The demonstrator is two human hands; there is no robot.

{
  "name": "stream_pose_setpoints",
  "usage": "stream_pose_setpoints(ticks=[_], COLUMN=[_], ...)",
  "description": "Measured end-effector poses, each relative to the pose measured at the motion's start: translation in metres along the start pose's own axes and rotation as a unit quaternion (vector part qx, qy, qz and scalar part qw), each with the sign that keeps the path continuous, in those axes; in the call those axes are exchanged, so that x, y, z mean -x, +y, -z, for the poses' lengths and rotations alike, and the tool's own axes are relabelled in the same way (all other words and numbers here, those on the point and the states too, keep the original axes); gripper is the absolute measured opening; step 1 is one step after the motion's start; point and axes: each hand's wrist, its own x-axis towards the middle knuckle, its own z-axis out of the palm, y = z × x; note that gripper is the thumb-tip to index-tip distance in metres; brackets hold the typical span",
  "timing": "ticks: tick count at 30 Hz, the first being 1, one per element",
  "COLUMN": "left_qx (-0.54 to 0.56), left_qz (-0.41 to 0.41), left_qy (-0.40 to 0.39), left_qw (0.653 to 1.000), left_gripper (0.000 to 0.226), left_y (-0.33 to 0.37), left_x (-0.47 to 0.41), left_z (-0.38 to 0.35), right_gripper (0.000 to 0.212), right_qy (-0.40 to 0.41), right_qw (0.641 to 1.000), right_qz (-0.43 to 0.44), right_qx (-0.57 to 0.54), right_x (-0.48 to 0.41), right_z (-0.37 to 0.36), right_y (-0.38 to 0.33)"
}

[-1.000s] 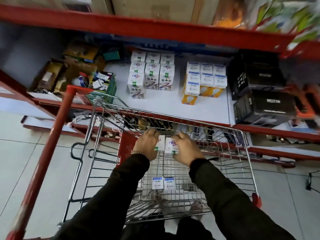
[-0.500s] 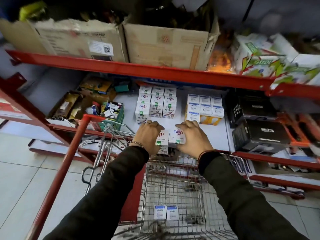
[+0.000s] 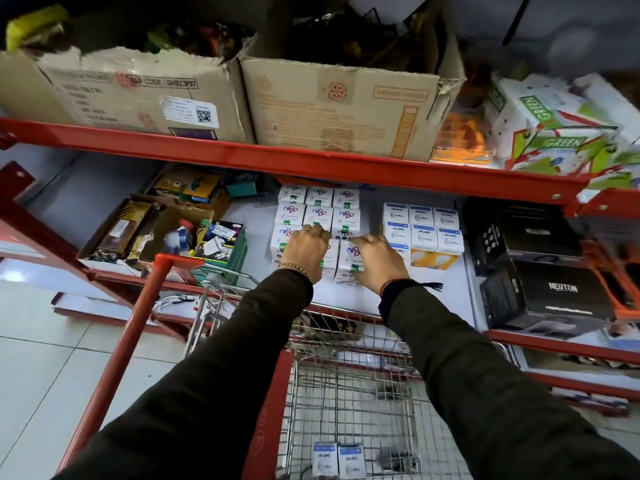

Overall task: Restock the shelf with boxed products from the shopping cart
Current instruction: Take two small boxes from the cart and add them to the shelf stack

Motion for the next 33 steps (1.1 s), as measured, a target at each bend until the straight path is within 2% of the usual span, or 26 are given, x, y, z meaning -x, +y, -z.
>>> stream_pose_setpoints(ticks=[5, 11, 18, 20, 24, 29, 33], left_qx=[0.001, 0.044, 0.103, 0.119, 0.161, 0.151, 0.167], left_qz=[0.027, 0.036, 0.037, 0.043, 0.049, 0.021, 0.005], left_qy=[-0.007, 0.012, 0.017, 0.012, 0.033, 0.112, 0.105], left_qw=[1.0, 0.998, 0.994, 0.992, 0.985, 0.982, 0.98], left_gripper=[0.055, 0.06, 0.071, 0.07, 0.064, 0.052, 0.048], left_y=[-0.002, -0.004, 0.007, 0.013, 0.015, 0.025, 0.044], left_x=[-0.014, -0.017, 0.013, 0.033, 0.042, 0.073, 0.116], left_z=[-0.026, -0.04, -0.05, -0.052, -0.051, -0.055, -0.089], right_gripper=[0.068, 0.055, 0.061, 0.061, 0.056, 0.05, 0.044], right_qy=[0.005, 0.033, 0.019, 0.017, 0.062, 0.081, 0.043], right_qw=[1.0, 0.999, 0.999, 0.999, 0.997, 0.993, 0.995], right_qz=[-0.005, 0.004, 0.029, 0.03, 0.021, 0.024, 0.024], right_qx=[0.002, -0.013, -0.011, -0.016, -0.051, -0.084, -0.089], right_x=[-0.016, -0.017, 0.009, 0.029, 0.039, 0.066, 0.112], right_z=[-0.019, -0.023, -0.027, -0.031, -0.032, -0.044, -0.078], right_y=[-0.002, -0.002, -0.005, -0.006, -0.002, 0.002, 0.007])
